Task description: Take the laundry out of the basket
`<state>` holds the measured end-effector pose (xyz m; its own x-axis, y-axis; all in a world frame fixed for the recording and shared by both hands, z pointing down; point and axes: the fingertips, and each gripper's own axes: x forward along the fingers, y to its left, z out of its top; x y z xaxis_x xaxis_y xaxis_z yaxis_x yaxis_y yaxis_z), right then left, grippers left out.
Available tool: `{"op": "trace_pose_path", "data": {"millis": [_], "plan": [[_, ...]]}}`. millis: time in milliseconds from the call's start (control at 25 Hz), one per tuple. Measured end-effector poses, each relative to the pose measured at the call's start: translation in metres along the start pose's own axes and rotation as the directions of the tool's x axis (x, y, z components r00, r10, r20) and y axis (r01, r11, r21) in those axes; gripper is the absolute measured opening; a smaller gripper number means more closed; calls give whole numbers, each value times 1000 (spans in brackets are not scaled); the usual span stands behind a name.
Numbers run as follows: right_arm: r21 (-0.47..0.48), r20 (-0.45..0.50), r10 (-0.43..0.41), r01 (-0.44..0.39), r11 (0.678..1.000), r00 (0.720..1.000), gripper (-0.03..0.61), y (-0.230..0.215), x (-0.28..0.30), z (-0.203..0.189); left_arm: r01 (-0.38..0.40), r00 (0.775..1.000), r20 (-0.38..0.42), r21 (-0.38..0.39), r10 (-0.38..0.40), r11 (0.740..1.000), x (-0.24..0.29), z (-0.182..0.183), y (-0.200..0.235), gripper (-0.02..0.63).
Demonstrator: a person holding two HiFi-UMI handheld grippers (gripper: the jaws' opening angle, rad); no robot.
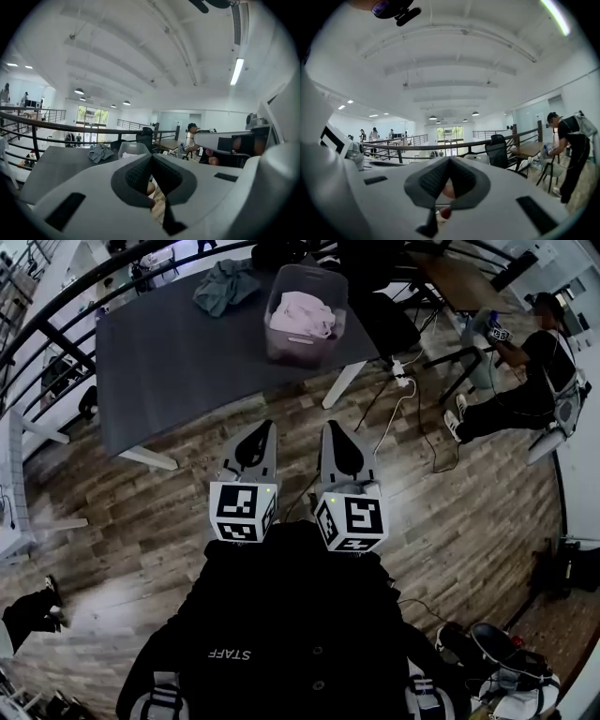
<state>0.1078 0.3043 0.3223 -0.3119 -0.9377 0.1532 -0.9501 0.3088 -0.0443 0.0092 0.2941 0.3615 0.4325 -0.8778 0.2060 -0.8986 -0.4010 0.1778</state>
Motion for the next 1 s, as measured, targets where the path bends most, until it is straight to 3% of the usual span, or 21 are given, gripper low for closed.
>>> {"op": "trace_pose_path", "data": {"millis": [600, 1000], "plan": [[10, -90, -61, 62, 998, 994, 15, 35, 30, -36, -12, 997, -74, 4, 12, 1000, -19, -41, 65, 2], [7, -112, -70, 71, 997, 991, 15, 65, 46, -48, 7, 995, -102, -57, -13, 998, -29, -58, 100, 2]]}}
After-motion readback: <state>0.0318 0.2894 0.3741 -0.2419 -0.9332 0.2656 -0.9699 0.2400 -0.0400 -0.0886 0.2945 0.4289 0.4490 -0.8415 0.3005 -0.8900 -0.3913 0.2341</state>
